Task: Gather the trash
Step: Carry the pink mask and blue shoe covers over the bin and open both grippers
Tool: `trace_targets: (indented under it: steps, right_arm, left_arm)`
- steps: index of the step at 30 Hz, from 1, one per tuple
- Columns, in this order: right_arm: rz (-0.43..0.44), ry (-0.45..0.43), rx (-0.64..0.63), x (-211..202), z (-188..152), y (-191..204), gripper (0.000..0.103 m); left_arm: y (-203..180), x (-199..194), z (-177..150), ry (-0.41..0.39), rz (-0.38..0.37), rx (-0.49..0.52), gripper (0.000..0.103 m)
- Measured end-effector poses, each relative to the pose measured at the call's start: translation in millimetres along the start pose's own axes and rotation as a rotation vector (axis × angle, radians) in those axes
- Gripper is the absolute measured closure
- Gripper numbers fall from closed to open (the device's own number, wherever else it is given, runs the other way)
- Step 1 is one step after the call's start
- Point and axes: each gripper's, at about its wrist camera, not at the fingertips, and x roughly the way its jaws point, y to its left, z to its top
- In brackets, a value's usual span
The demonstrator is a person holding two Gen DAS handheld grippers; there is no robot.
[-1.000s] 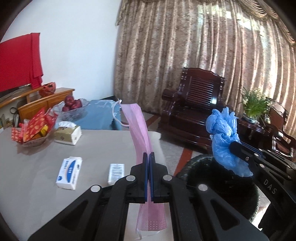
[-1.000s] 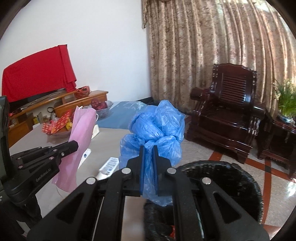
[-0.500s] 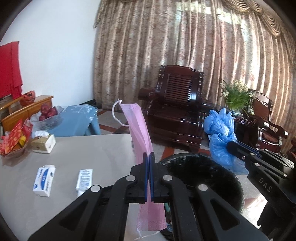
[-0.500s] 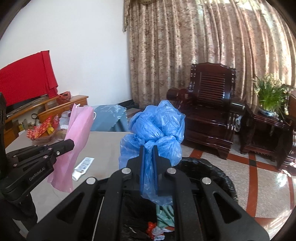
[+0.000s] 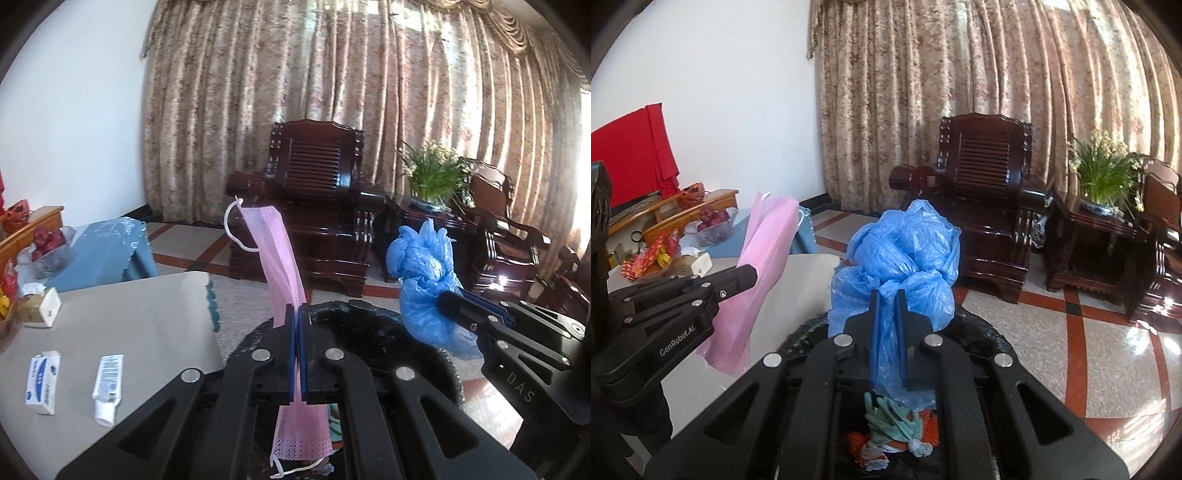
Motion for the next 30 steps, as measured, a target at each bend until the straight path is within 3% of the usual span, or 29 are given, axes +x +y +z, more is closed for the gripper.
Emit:
trace_targets:
  steps: [9,19,22,23,25,30]
  right_arm:
    - [-0.040,0.050,0.005,18.7,-14.5,-22.4,0.096]
    - [-0.068,0.155,0.018,63.3,-49.8,-38.2,0.096]
    - [-0.082,0.185,0.020,74.1,-56.7,-39.9,0.090]
    - [-0.089,0.196,0.020,76.1,-58.0,-39.5,0.084]
    - [-0.105,0.211,0.024,78.9,-62.0,-41.0,0.069]
    - [-0.138,0.178,0.021,66.1,-63.5,-33.4,0.016]
  left_arm:
    - [-22.2,42.5,-7.8,0.057,-0.061,0.026,0.101]
    - [-24.1,83.0,-23.8,0.135,-0.075,0.043,0.101]
    - [-21.8,93.3,-28.5,0.172,-0.103,0.033,0.097]
    - [-20.4,94.9,-29.3,0.180,-0.114,0.027,0.092]
    - [-15.5,94.2,-29.4,0.181,-0.128,0.007,0.066]
    - [8.2,77.7,-27.8,0.148,-0.099,-0.023,0.045]
